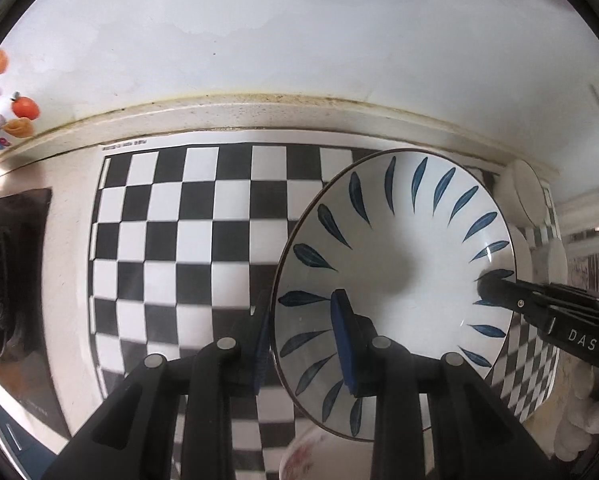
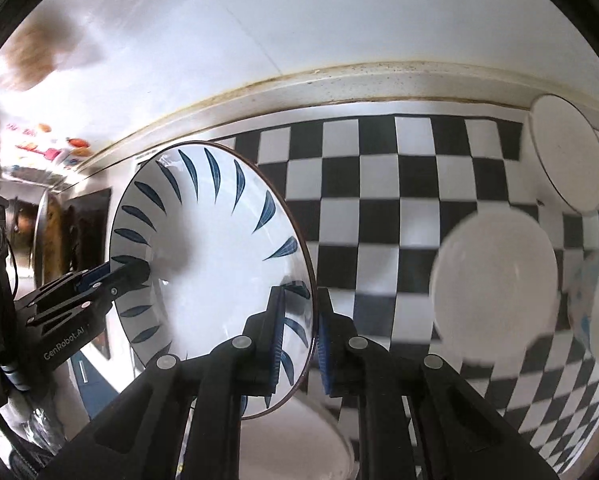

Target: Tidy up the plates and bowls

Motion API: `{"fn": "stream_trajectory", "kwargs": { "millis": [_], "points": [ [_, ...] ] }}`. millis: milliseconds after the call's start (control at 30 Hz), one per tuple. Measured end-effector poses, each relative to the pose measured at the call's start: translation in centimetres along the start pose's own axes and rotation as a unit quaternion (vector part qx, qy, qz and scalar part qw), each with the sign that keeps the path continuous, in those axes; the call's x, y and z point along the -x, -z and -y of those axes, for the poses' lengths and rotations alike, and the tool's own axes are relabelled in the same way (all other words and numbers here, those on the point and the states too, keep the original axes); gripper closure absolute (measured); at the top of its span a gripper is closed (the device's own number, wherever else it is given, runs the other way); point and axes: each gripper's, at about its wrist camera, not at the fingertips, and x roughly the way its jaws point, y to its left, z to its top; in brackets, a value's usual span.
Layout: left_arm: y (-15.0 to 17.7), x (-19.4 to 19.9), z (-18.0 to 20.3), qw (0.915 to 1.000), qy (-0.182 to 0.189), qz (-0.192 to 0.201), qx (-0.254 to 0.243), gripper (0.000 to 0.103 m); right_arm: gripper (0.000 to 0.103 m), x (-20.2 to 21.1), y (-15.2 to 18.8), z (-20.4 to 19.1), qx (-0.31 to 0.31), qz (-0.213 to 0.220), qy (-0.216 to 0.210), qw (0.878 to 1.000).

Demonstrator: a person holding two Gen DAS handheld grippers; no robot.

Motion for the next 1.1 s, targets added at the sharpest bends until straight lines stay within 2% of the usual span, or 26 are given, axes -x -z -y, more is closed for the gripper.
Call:
{"fn": "stream_trajectory", "kwargs": {
  "millis": [333, 500, 667, 867, 1100],
  "points": [
    [7.5, 2.8, 1.6, 0.9995, -0.005, -0.012, -0.030, 0.077, 0.086, 2.9, 9.2, 0.7, -0.001, -0.003, -0.011, 1.000],
    [11.1, 2.0, 2.0, 0.9988, -0.006, -0.031, -0.037, 0.077, 0.087, 0.9, 13.9, 1.6, -0.010, -0.028, -0.021, 0.999],
    [14.1, -0.4, 2.0, 0.9969, -0.011, -0.069, -0.035, 0.077, 0.087, -2.6, 17.5, 2.9, -0.026, -0.069, -0.027, 0.997],
    [16.5, -3.2, 2.0, 0.9939, -0.018, -0.103, -0.034, 0.077, 0.087, -5.2, 19.6, 3.5, -0.025, -0.094, -0.013, 0.995],
    [17.5, -5.1, 1.8, 0.9915, -0.019, -0.125, -0.030, 0.077, 0.087, -6.6, 19.8, 3.5, -0.020, -0.106, 0.003, 0.994]
  ]
}}
